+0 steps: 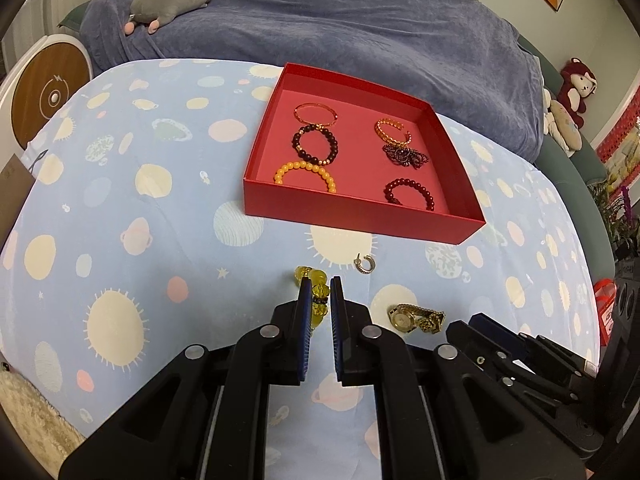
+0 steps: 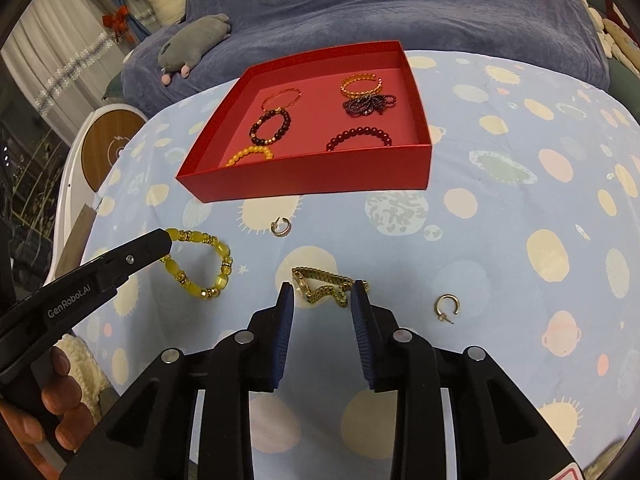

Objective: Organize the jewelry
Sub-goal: 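Lift the yellow bracelet with the left tool while the right tool lifts the gold watch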

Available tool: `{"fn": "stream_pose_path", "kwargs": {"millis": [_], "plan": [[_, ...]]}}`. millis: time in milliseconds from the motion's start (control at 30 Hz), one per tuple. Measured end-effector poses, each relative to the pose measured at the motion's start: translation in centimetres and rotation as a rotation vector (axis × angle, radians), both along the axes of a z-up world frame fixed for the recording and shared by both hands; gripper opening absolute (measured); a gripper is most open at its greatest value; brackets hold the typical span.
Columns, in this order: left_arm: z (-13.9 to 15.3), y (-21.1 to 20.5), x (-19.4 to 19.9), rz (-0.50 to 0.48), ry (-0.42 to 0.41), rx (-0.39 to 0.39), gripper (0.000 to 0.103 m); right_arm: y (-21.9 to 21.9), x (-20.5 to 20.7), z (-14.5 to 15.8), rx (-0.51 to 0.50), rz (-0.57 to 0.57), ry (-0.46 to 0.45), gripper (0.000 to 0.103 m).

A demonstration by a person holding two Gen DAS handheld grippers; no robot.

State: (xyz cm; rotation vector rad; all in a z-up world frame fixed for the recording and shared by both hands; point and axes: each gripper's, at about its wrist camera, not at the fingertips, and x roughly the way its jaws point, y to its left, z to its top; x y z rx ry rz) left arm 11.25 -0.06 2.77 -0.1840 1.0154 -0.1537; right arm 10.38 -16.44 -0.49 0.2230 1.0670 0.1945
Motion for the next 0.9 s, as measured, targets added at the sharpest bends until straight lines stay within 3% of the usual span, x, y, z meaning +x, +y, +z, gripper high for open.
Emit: {"fn": "stream_pose_path", "kwargs": {"millis": [233,433,600,900], "plan": [[-1.0,0.7,-0.1,0.014,0.025,0.001,0.009,2.9,2.0,-1.1,-0.022,0.084,0.019,0.029],[-1.5,0.8,-0.1,0.011,0.037,0.005,0.009,3.1,2.4,-2.8,-0.046,0.09,0.058,0.025],[-1.8,0.7,0.1,0.011,0.045,0.005,0.009,2.5,2.2,-4.1,-0.033,0.08,0.096,0.006],[0.5,0.3,0.7,-0.018,0.002,-0.015,0.009,0.1,1.3,-1.1,0.068,0.005,0.044,0.006]]}}
